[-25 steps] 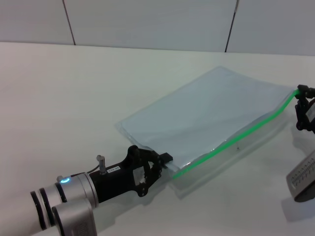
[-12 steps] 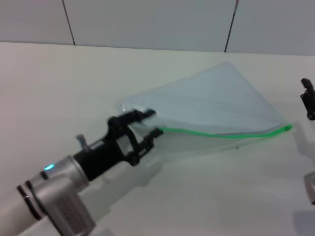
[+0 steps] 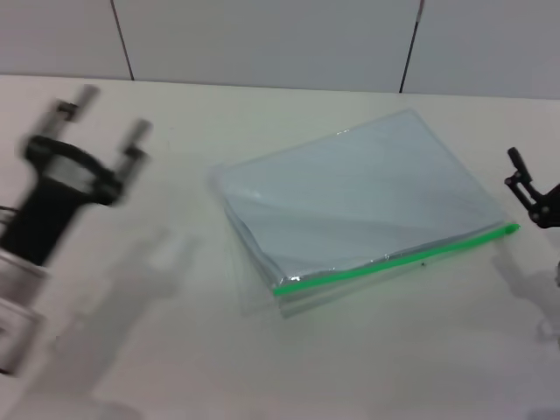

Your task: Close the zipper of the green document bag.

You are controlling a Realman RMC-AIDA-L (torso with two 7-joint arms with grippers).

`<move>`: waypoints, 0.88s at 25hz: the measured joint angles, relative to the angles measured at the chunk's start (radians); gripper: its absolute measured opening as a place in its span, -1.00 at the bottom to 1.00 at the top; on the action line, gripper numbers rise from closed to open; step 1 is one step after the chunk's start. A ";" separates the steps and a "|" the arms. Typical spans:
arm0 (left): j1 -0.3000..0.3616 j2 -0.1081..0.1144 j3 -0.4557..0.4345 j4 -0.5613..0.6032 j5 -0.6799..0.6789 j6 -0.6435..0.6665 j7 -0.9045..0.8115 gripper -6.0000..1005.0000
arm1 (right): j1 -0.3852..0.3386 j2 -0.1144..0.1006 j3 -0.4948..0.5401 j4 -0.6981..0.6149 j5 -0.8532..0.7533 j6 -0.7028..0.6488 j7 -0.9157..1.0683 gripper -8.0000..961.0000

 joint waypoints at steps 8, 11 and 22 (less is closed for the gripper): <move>0.029 0.000 -0.132 -0.068 -0.175 0.006 -0.317 0.28 | -0.015 0.000 -0.057 0.027 0.000 -0.071 0.133 0.79; 0.031 0.001 -0.133 -0.068 -0.207 0.007 -0.351 0.29 | -0.020 -0.001 -0.058 0.025 0.002 -0.077 0.174 0.79; 0.040 0.003 -0.198 -0.089 -0.252 0.017 -0.504 0.32 | -0.014 0.000 -0.069 0.027 0.000 -0.075 0.200 0.79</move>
